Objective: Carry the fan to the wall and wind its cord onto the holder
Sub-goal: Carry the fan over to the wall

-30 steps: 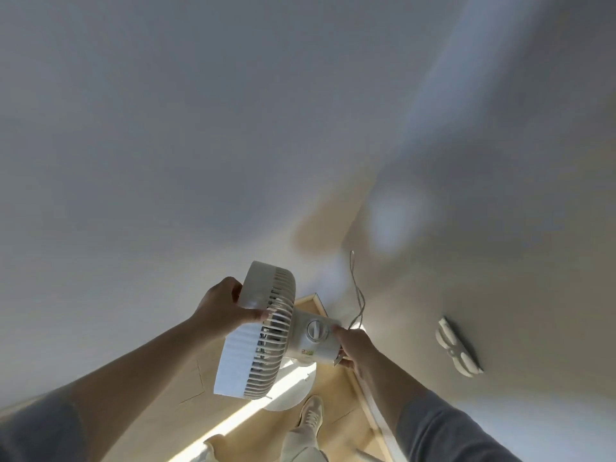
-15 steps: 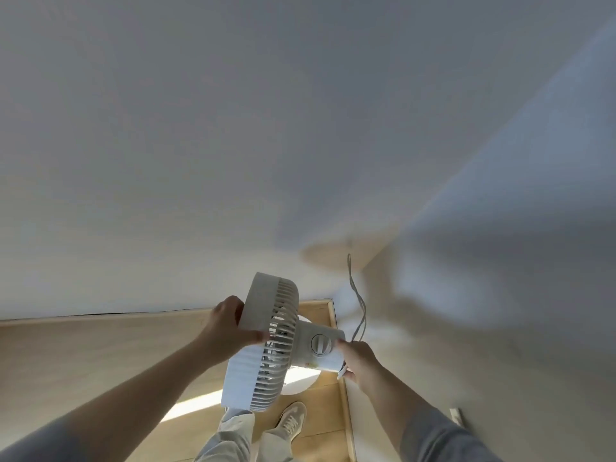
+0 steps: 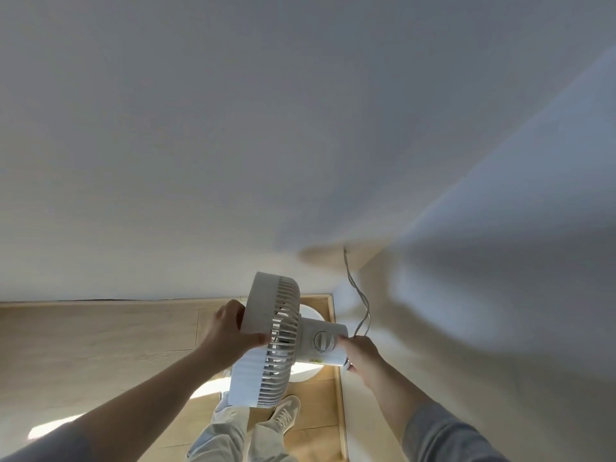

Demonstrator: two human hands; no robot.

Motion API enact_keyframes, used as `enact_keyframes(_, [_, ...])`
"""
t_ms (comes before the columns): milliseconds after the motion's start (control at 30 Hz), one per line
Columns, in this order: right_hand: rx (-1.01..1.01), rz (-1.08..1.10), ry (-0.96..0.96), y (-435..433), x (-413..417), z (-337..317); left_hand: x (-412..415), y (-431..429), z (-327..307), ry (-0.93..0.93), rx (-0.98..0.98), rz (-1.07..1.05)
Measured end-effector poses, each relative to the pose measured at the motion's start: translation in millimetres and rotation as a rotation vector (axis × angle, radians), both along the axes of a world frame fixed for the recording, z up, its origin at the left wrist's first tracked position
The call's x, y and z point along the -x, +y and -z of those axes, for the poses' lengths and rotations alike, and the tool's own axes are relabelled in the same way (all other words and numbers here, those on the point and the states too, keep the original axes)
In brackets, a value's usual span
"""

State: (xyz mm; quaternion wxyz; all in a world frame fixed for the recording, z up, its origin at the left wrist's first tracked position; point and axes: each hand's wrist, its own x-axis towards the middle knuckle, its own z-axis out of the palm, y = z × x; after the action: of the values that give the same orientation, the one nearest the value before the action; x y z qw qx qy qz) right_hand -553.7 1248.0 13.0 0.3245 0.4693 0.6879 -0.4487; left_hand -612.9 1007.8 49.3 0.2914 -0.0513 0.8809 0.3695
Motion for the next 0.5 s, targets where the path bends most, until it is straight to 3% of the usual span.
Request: enact_keyframes(500, [0.018, -0.023, 0.027, 18, 14, 13, 12, 19, 10, 0.0, 0.017, -0.021])
